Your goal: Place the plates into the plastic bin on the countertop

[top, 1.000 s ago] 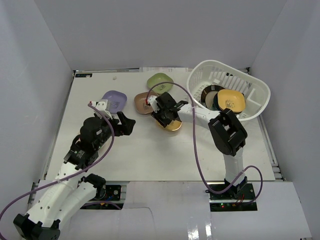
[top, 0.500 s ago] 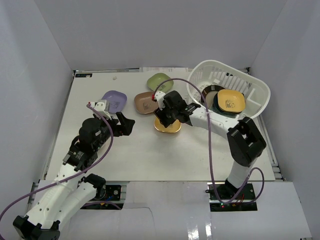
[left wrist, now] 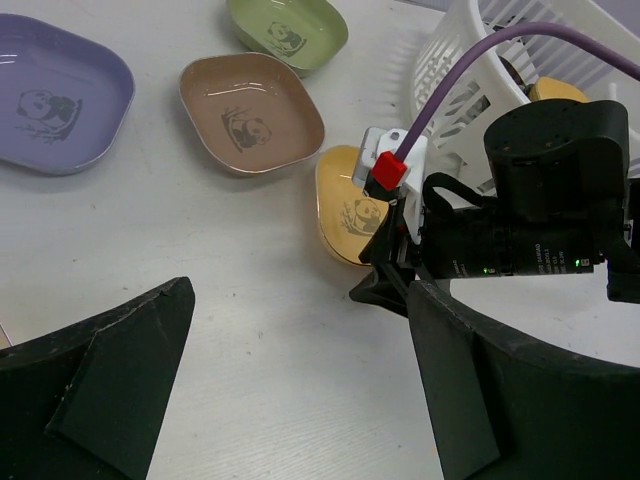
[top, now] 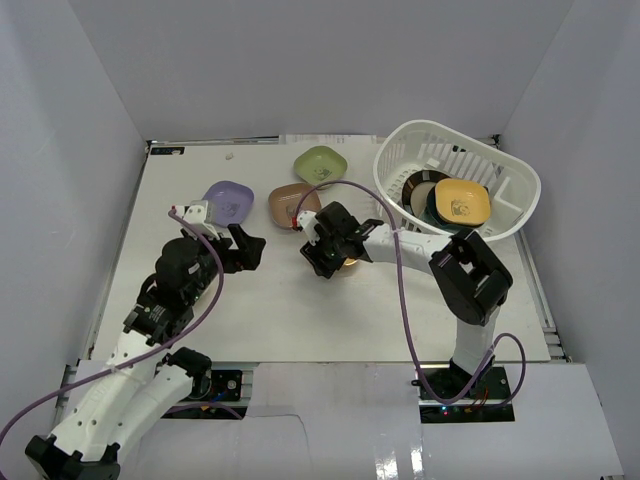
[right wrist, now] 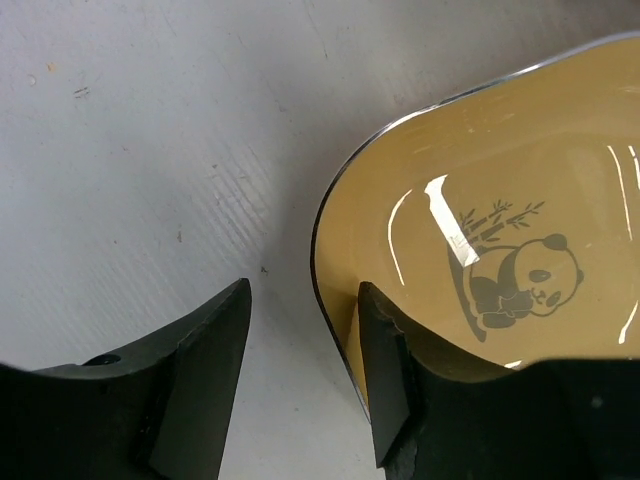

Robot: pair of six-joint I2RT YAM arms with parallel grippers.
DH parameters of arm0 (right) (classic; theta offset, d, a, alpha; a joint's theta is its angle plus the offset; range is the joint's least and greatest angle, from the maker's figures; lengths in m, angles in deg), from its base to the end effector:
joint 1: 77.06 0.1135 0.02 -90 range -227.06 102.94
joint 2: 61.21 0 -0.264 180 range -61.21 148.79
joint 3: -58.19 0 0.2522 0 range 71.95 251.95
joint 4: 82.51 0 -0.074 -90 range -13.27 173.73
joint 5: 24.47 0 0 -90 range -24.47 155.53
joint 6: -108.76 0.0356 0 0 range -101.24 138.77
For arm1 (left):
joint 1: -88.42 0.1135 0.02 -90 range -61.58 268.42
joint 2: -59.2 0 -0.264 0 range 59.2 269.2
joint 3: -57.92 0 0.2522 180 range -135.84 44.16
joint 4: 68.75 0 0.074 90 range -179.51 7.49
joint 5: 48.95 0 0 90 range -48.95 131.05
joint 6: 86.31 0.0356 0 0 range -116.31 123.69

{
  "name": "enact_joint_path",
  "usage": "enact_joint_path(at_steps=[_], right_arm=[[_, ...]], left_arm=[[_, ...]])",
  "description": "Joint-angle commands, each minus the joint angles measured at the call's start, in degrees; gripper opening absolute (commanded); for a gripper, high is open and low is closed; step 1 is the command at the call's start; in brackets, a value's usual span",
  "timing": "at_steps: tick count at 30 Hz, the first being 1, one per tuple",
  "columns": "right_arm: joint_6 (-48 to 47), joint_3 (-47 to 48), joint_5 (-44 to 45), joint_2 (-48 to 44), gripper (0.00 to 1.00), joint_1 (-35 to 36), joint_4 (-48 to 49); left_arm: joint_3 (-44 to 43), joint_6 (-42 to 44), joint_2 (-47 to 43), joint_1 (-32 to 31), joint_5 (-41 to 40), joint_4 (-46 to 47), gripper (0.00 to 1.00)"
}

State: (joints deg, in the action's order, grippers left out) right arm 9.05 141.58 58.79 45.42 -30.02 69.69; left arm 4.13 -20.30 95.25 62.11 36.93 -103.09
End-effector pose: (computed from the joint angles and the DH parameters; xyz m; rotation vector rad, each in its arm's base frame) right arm 0.2668 0.2927 0.1819 -1.2345 2.1759 0.4227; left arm 0.1371 -0.0649 0.3144 -0.0124 1.8949 -0.5384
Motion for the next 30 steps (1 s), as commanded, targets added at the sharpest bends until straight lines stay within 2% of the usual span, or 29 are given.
enact_joint_path(at_steps=[1,2,4,5,8,11,16,21,24,25,28,30], right_arm=[[-1.2,1.7,1.4,-0.7,0.53,0.5,0.9],[-1.3,1.7,1.6,-0.7,0.44,0.7,1.0],[-1.5,1.7,2.3,-0.8,0.38,0.9,1.5],[-1.6,1.7,2.9,-0.9,0.28,1.2,1.5],[-1.4,2.3,4.0,-1.4,0.1,1.8,0.9],[0.0,2.0,4.5,-5.6,0.08,3.1,1.5],[0.4,5.6,9.4,-18.0,0.08,5.0,0.2],[-3.5,9.8,30.7,-24.7,0.08,2.9,-3.5],[-1.8,9.6,34.7,-25.3,0.08,-5.7,-3.6],[-0.5,9.3,33.0,-25.1,0.08,-11.9,-3.6],[2.5,6.5,29.0,-23.4,0.08,-22.1,-0.5],[2.9,4.9,27.1,-21.8,0.08,-25.4,1.9]], left_arm=[[-1.5,-0.1,-1.1,0.5,-1.6,-0.6,0.98],[-1.6,-0.1,-1.1,0.5,-1.2,-0.6,0.98],[-1.8,0.1,-1.2,0.6,-1.1,-0.5,0.98],[-2.0,0.1,-1.3,0.6,-1.1,-0.5,0.98],[-2.3,0.2,-1.7,0.6,-1.2,-0.6,0.98],[-2.5,0.4,-2.3,0.6,-1.4,-0.5,0.98],[-2.4,0.4,-3.0,0.6,-0.6,-0.5,0.98],[-1.8,0.3,-3.4,0.4,1.2,-0.4,0.98],[-1.5,0.2,-3.8,0.3,1.8,-0.3,0.98],[-1.5,0.3,-3.9,0.2,2.1,-0.2,0.98],[-1.3,0.2,-3.9,0.1,2.7,0.1,0.98],[-1.2,0.3,-3.6,-0.1,3.1,0.3,0.98]])
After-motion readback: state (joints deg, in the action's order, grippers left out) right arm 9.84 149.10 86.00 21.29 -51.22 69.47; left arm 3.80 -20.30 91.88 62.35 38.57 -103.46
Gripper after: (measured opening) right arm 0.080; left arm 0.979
